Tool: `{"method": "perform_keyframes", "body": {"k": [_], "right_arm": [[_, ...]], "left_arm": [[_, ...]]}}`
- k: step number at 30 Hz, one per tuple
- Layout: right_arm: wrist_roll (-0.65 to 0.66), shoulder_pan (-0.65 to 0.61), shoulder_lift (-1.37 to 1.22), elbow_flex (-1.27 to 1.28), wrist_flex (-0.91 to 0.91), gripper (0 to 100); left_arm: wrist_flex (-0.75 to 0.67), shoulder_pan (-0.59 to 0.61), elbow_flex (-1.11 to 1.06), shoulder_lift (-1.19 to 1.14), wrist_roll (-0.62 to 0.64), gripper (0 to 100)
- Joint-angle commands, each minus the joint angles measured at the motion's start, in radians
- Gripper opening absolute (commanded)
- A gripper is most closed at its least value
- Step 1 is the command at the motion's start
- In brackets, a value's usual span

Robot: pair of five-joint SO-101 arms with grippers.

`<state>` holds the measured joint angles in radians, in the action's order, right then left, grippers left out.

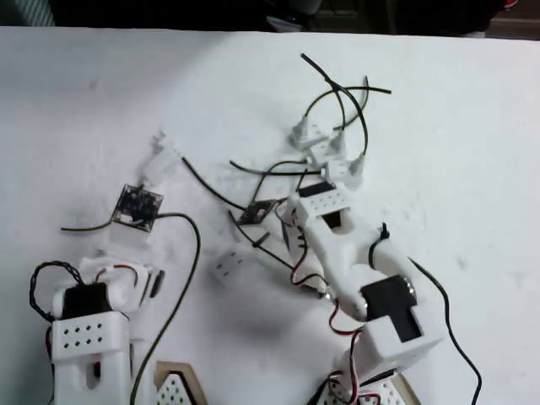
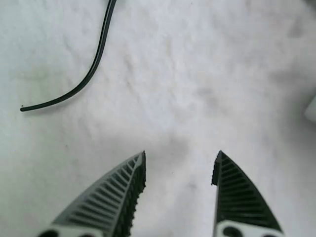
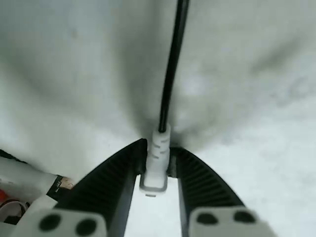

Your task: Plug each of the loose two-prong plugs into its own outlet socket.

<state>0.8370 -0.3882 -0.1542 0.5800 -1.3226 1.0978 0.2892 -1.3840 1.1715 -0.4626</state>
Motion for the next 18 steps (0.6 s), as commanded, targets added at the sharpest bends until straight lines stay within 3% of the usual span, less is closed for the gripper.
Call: {"method": "perform_keyframes", "body": {"k": [1,11,18], "right_arm": [[0.0,-0.028,-0.038,-0.043,-0.001,7.0],[0.005,-0.064,-0.047,-0.043,-0.018,6.9],[0.002,-0.111,-0.03,-0.049,-0.074,1.5]], "left_arm": [[-0.014,0.001,0.005,0.018,-0.008,23],[-0.014,-0.001,0.005,0.018,-0.008,23],[-0.014,-0.001,0.005,0.018,-0.008,23]]}}
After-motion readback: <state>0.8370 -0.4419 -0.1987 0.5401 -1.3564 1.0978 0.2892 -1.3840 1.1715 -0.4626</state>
